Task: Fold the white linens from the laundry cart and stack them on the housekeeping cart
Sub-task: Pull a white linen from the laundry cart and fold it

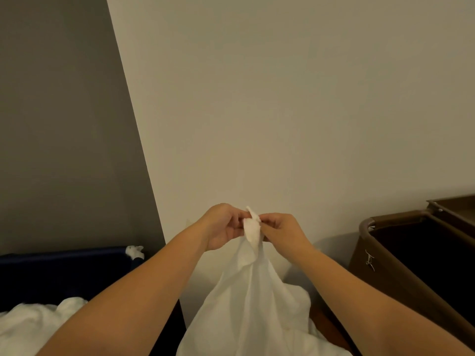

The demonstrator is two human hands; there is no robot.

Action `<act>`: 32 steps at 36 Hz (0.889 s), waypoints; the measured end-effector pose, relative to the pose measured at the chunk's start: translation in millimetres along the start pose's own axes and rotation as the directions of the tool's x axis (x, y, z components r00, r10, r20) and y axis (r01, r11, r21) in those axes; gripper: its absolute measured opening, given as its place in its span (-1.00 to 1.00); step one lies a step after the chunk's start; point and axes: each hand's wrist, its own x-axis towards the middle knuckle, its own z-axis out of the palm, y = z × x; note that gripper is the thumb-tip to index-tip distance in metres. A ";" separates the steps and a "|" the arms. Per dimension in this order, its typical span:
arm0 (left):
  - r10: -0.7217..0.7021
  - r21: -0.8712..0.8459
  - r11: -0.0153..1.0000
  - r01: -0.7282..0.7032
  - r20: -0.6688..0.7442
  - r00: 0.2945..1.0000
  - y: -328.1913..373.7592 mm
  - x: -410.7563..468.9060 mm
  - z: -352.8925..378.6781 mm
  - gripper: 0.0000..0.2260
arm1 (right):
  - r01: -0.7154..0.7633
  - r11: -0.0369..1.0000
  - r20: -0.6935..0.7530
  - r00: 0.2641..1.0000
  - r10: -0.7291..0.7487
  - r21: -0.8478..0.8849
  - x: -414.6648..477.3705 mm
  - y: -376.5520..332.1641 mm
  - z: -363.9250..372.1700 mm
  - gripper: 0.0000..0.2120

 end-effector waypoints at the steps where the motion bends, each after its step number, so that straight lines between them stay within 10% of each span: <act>1: 0.015 0.041 0.999 -0.016 0.026 1.000 -0.6 -1.1 -1.8 -0.56 | -0.011 1.000 -0.017 1.000 0.011 0.022 0.7 0.7 -0.1 -0.84; 5: 0.131 0.249 0.955 -0.159 0.125 0.983 -6.9 -3.2 -7.3 -0.70 | 0.007 1.000 -0.074 0.997 -0.005 0.022 3.2 4.3 -0.9 -0.83; 10: 0.338 0.375 0.883 -0.282 -0.094 0.936 -16.4 4.1 -16.4 -0.93 | 0.085 0.996 -0.125 0.989 -0.080 0.031 0.7 0.0 -10.7 -0.80; 32: 0.325 0.336 0.905 -0.262 -0.149 0.934 -9.1 15.2 12.3 -0.64 | 0.222 0.972 -0.059 0.972 -0.227 -0.082 -9.1 -3.0 -5.9 -0.81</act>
